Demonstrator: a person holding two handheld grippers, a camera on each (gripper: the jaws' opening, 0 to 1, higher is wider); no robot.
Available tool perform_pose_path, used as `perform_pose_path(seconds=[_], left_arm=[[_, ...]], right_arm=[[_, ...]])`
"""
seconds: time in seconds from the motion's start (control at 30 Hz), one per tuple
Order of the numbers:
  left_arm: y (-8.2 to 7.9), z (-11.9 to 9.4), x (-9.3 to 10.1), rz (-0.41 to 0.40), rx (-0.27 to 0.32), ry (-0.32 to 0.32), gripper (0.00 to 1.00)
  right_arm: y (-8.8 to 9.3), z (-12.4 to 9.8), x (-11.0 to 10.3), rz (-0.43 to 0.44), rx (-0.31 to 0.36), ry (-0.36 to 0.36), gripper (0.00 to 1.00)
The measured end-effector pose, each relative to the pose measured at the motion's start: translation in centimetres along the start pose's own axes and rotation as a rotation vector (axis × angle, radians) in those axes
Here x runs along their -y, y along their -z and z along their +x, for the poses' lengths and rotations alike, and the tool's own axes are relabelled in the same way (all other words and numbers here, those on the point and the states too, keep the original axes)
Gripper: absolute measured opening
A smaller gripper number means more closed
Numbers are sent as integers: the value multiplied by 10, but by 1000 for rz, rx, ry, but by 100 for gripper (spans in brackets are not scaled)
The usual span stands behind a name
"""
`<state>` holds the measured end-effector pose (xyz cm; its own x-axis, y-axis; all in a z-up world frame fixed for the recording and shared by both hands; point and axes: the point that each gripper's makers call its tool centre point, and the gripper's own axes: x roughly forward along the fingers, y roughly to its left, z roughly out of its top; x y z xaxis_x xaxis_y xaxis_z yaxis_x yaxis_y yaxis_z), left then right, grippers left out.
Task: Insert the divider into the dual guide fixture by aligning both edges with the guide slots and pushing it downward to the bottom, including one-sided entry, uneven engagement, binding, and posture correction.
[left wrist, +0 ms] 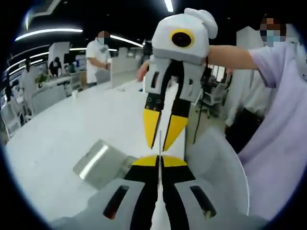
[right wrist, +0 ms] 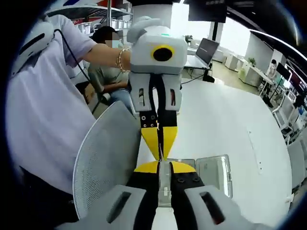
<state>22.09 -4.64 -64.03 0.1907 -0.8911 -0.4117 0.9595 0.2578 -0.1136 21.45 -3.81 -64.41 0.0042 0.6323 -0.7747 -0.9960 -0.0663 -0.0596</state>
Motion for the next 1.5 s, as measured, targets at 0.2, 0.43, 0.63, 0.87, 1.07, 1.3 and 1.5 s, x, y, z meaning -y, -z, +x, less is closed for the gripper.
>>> perform_pose_path(seconds=[0.2, 0.43, 0.63, 0.87, 1.07, 1.3, 1.5], left_arm=[[4, 0, 0, 25, -17, -5, 0], [8, 1, -1, 47, -31, -9, 0], [12, 1, 2, 42, -39, 7, 13], [22, -4, 0, 38, -46, -14, 36], [27, -20, -1, 21, -28, -41, 44], [26, -41, -10, -1, -3, -90, 46], [22, -54, -15, -15, 19, -114, 54]], right_arm=[[4, 6, -4, -19, -32, -20, 0], [7, 10, -6, -4, -49, -29, 0], [5, 9, -2, 16, -29, -12, 0], [5, 10, 4, 29, -13, 10, 0], [8, 11, 6, 43, -1, 29, 0], [8, 12, 10, 54, 14, 46, 0], [7, 11, 12, 65, 22, 57, 0]])
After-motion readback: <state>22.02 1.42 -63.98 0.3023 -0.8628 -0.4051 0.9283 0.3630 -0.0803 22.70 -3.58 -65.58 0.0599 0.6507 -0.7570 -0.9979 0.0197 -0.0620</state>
